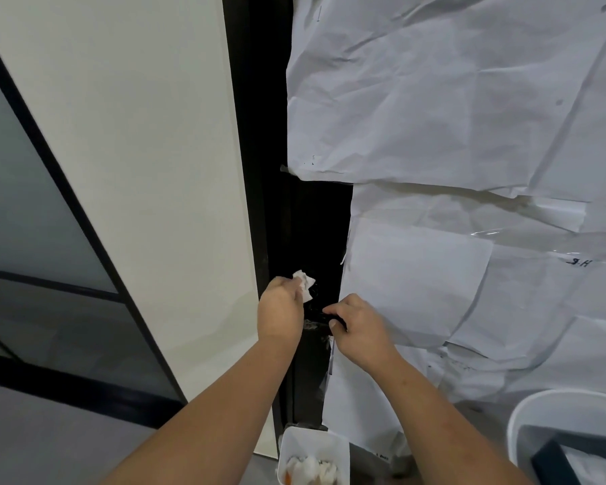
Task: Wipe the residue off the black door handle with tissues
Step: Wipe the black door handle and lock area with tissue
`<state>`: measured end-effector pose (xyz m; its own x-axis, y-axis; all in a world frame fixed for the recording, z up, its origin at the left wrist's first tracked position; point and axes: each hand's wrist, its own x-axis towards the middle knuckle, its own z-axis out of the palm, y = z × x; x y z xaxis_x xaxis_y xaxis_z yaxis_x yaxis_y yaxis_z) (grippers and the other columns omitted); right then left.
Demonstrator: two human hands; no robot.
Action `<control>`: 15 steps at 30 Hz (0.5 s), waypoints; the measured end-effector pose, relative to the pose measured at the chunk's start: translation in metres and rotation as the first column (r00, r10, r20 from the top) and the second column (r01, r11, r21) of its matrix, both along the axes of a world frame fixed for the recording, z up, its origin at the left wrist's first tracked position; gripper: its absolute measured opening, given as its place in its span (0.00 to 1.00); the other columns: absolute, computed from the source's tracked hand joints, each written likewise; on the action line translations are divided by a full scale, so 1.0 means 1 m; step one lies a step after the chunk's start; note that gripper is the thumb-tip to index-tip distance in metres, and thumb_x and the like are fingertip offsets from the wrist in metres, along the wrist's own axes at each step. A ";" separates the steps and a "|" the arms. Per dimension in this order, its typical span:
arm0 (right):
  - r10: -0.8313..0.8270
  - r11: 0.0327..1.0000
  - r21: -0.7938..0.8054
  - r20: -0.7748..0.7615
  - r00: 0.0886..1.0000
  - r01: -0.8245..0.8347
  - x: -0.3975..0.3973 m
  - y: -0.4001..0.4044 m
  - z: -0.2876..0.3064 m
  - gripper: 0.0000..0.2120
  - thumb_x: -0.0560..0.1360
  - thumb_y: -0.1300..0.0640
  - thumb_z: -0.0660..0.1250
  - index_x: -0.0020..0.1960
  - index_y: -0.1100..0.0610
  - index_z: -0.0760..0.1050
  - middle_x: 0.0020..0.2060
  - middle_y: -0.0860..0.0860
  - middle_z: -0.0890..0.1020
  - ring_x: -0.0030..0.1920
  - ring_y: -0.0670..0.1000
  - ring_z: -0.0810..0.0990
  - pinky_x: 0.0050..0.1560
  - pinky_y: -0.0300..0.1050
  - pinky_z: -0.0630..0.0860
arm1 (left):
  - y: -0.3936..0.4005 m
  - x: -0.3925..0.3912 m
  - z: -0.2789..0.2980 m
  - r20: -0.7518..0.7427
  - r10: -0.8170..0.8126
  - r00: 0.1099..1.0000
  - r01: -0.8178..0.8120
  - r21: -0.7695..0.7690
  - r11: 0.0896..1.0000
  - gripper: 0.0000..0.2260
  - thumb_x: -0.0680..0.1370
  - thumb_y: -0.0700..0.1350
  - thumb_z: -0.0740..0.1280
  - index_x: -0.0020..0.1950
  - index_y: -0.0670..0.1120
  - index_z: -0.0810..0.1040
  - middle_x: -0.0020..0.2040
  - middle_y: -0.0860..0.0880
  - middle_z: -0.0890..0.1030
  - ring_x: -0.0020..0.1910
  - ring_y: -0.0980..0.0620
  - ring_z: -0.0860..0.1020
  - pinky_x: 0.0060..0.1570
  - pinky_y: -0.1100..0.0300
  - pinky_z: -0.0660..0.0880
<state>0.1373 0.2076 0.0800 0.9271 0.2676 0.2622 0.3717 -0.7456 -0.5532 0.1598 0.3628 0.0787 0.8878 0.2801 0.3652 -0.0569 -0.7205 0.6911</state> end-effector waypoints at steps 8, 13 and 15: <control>0.000 1.000 -0.021 0.016 1.000 0.000 0.003 0.000 -0.003 0.14 0.78 0.59 0.62 0.62 0.52 0.77 0.51 0.49 0.74 0.46 0.42 0.71 0.40 0.22 0.64 | 0.004 0.009 0.003 -0.161 -0.028 0.987 0.062 0.209 0.976 0.10 0.81 0.44 0.60 0.52 0.43 0.80 0.49 0.44 0.81 0.50 0.44 0.79 0.43 0.59 0.69; 0.000 1.000 -0.018 0.023 1.000 0.000 0.003 0.000 -0.004 0.14 0.77 0.59 0.62 0.61 0.53 0.78 0.51 0.49 0.75 0.47 0.45 0.74 0.41 0.22 0.64 | -0.001 0.014 0.010 -0.250 0.032 0.968 -0.005 0.105 0.994 0.10 0.81 0.42 0.61 0.49 0.39 0.81 0.38 0.44 0.81 0.36 0.47 0.80 0.34 0.60 0.73; -0.001 1.000 -0.023 0.027 1.000 0.002 0.003 0.000 -0.004 0.14 0.77 0.59 0.62 0.61 0.53 0.78 0.51 0.50 0.75 0.46 0.44 0.73 0.40 0.21 0.64 | -0.003 0.016 0.011 -0.273 0.053 0.960 -0.045 0.035 0.998 0.10 0.81 0.42 0.62 0.48 0.39 0.81 0.36 0.45 0.80 0.34 0.49 0.77 0.33 0.62 0.71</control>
<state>0.1408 0.2080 0.0763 0.9202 0.2726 0.2811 0.3852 -0.7586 -0.5254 0.1755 0.3597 0.0893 0.9403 0.3190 0.1183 0.1677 -0.7371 0.6547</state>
